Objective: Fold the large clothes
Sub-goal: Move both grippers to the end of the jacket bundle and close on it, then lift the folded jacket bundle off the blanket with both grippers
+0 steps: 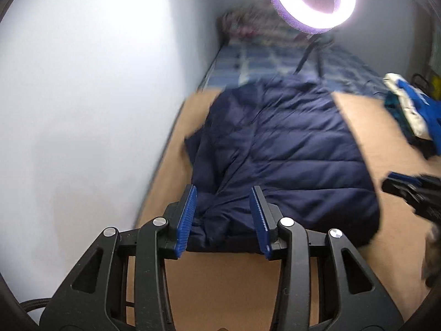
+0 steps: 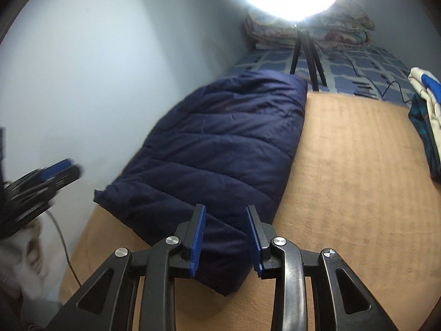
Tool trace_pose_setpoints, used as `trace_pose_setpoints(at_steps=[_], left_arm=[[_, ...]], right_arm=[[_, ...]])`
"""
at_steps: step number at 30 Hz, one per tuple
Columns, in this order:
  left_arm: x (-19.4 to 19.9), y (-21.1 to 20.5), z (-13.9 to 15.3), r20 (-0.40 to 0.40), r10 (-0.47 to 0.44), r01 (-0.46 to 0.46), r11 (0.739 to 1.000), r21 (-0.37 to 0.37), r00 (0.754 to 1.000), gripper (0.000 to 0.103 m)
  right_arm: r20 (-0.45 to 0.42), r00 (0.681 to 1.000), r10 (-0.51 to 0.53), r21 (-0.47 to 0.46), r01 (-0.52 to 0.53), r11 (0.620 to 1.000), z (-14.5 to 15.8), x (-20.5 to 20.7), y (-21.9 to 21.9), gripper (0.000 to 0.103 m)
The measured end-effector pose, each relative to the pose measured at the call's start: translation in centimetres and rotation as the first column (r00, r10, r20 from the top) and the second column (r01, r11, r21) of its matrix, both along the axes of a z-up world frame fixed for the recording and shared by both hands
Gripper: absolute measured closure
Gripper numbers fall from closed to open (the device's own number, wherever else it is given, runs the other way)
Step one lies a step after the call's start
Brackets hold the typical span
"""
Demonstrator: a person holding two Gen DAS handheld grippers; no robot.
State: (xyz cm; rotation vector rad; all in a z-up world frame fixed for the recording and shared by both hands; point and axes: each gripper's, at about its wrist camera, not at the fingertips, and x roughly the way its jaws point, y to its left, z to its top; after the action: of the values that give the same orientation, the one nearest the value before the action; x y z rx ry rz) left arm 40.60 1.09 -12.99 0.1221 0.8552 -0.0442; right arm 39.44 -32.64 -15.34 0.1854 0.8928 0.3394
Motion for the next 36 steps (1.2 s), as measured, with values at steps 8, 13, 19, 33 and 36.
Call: trace_pose_setpoints(at_steps=[8, 13, 19, 33, 36], left_arm=[[2.8, 3.1, -9.4, -0.128, 0.089, -0.070, 0.986, 0.148, 0.988, 0.062], [1.8, 4.9, -7.8, -0.098, 0.098, -0.093, 0.994, 0.050, 0.990, 0.062], [1.9, 8.6, -4.7, -0.138, 0.100, -0.140, 0.938, -0.316, 0.985, 0.025], [4.8, 5.4, -8.6, -0.232, 0.005, -0.073, 0.956, -0.283, 0.973, 0.058], [4.6, 4.8, -8.5, -0.236, -0.015, -0.053, 0.958, -0.282, 0.972, 0.068]], right_arm=[[-0.056, 0.997, 0.044, -0.081, -0.048, 0.996, -4.1, 0.5, 1.9, 0.070], [-0.058, 0.994, 0.094, -0.131, -0.101, 0.986, -3.6, 0.4, 2.3, 0.065], [-0.040, 0.999, -0.018, 0.109, 0.022, 0.994, -2.8, -0.9, -3.5, 0.020], [-0.240, 0.970, 0.030, 0.468, 0.088, 0.879, -9.3, 1.1, -4.4, 0.060], [-0.229, 0.973, 0.035, 0.427, 0.067, 0.902, -8.6, 1.0, -3.8, 0.075]])
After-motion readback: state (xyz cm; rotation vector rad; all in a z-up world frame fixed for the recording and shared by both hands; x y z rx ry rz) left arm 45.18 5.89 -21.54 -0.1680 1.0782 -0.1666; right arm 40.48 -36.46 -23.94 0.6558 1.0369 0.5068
